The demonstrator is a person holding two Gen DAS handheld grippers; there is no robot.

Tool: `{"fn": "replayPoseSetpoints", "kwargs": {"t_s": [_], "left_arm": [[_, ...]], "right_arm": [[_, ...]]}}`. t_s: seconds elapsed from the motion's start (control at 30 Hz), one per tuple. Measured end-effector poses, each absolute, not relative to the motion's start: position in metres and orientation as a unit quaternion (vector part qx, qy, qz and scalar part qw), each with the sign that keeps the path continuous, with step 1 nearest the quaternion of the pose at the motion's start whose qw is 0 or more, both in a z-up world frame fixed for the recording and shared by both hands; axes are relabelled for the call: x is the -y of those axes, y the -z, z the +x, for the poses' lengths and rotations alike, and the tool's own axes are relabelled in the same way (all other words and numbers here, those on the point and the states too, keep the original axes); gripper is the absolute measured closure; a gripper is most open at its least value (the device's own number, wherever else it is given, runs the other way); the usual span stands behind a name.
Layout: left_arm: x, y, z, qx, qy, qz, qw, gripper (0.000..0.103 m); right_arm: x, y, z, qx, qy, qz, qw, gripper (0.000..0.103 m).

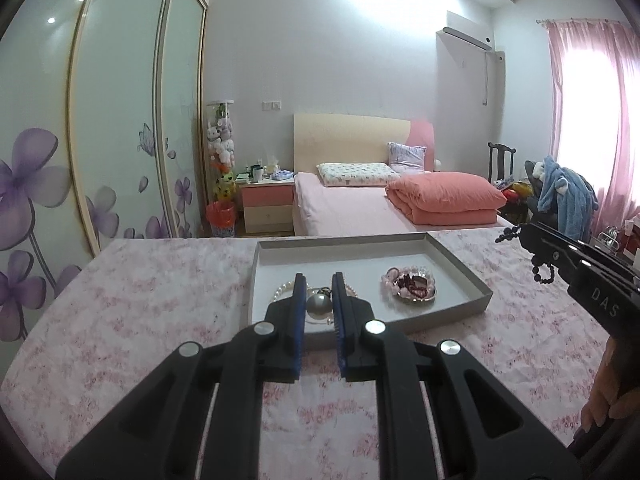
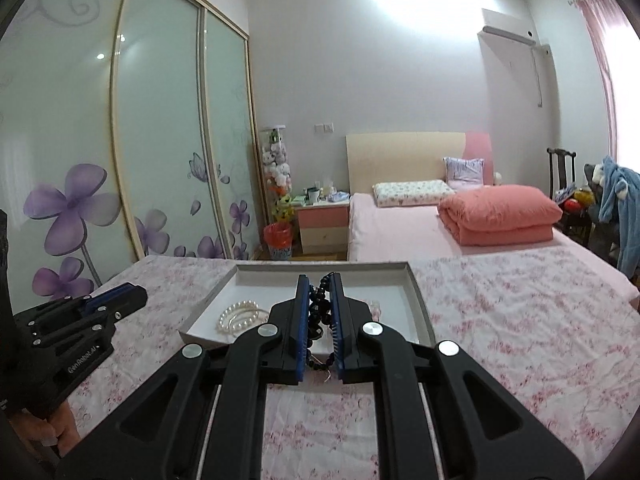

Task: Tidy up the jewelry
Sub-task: 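Carry both pieces over the tray and open both tools to drop them inside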

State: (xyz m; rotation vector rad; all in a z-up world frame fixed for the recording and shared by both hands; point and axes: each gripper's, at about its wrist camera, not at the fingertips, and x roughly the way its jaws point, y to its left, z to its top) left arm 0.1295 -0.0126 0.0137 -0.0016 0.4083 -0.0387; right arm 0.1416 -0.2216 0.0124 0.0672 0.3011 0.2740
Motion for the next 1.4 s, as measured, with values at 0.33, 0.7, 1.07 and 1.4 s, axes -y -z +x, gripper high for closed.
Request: {"fn": "replayPoseSetpoints", "kwargs": {"t_s": [0.33,0.7,1.07,1.4], "left_arm": [[0.011,-0.016,0.161,-0.202,0.016,-0.009,0.979,0.089],[0.003,0.002,0.217,-0.226,0.018,-0.025,0.974,0.089],[0.013,0.028,0.272,-0.263,0.033,-0.02,0.964,0.089],[0.002,0.045,0.292,-0.295,0.052,-0.058,0.952,0.076]], "right_arm": [[0.214,-0.023,0.162,-0.129,-0.131,0.028,0.982,0.092],[0.203,-0.007,0.214,-0.158,-0.128,0.03,0.979,0.092],[0.192,0.02,0.271,-0.212,-0.131,0.039,0.968,0.092],[0.205,0.038,0.298,-0.271,-0.137,0.087,0.949,0.069]]}}
